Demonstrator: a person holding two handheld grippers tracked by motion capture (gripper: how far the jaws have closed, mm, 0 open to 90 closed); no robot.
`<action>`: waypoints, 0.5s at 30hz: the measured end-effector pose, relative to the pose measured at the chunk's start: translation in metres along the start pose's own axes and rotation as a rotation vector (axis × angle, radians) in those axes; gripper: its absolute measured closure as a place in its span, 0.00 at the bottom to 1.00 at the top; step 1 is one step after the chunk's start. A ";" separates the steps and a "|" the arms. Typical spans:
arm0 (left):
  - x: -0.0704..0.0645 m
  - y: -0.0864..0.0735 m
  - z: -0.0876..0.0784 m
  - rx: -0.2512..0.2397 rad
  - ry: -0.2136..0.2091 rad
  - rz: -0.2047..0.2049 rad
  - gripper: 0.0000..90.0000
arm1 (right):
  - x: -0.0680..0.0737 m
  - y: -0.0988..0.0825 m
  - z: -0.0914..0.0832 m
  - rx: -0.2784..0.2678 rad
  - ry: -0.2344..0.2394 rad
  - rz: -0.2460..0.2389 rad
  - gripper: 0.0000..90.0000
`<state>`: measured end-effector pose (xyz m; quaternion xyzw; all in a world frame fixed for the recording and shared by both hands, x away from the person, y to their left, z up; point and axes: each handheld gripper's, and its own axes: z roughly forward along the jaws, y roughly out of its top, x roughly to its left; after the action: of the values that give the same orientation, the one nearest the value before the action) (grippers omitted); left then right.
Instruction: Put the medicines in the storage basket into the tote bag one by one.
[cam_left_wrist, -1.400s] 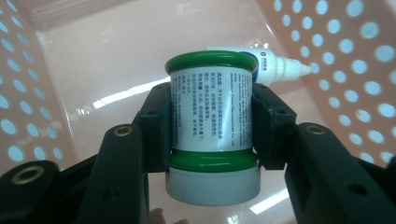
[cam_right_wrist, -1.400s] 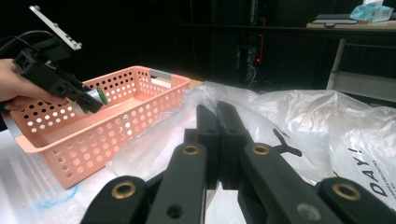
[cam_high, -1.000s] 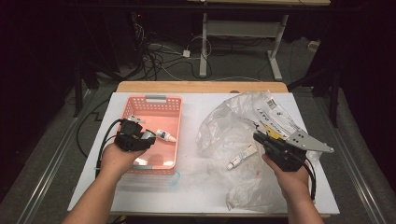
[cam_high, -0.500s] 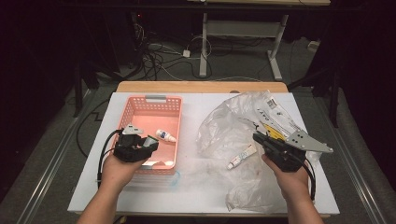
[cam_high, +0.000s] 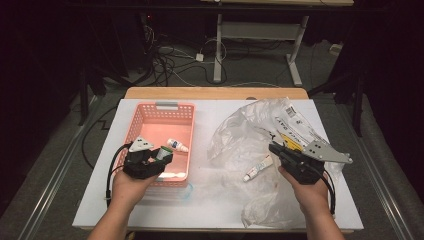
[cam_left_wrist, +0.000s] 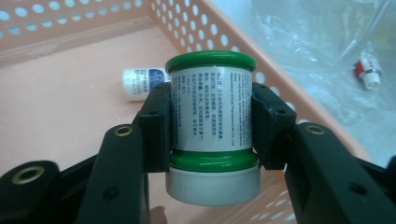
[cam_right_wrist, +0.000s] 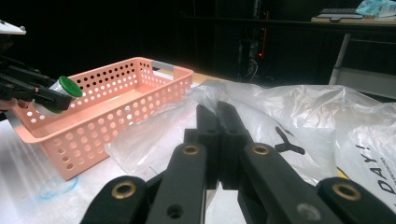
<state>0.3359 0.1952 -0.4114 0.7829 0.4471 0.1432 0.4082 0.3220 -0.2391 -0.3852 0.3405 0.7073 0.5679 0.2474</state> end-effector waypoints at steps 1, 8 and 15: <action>-0.002 0.001 0.000 -0.001 -0.005 0.000 0.60 | 0.000 0.000 0.000 0.000 0.001 -0.001 1.00; -0.018 0.007 -0.005 -0.021 -0.039 0.029 0.60 | 0.000 0.000 -0.001 -0.005 0.004 0.001 1.00; -0.036 0.012 -0.001 -0.013 -0.067 0.075 0.60 | 0.000 0.002 -0.002 -0.010 0.006 -0.004 1.00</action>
<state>0.3223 0.1628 -0.3961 0.8010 0.4024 0.1348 0.4223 0.3206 -0.2403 -0.3829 0.3362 0.7058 0.5721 0.2481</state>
